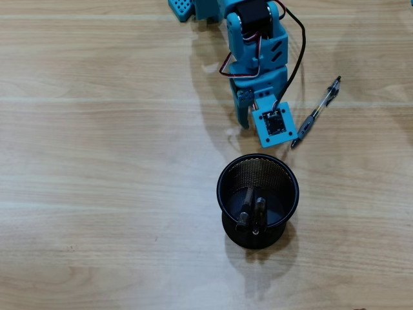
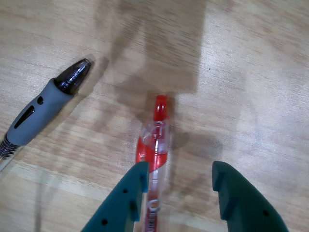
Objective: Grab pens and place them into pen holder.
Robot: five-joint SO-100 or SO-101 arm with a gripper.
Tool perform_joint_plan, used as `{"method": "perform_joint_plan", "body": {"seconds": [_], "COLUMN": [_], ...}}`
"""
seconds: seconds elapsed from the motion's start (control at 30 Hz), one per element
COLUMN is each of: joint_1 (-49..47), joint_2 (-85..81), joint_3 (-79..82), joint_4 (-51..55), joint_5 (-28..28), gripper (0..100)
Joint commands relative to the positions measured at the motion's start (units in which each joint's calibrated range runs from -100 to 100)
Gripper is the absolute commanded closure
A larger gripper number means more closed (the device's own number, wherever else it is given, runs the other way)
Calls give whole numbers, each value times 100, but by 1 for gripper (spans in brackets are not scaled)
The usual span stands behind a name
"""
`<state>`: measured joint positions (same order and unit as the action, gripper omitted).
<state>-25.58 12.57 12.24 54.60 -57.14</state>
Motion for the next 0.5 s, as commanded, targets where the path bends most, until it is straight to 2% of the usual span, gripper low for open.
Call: {"method": "perform_joint_plan", "body": {"seconds": [0.0,0.1,0.3,0.47], "joint_1": [-7,-7,-25,-400], "joint_2": [-404,-684,-1466,-1975], "joint_3": [-75,42,115,187], "joint_4": [94,203,1670,2682], "joint_5": [-14,2,-45,-511], "gripper": [83,83,83,83]}}
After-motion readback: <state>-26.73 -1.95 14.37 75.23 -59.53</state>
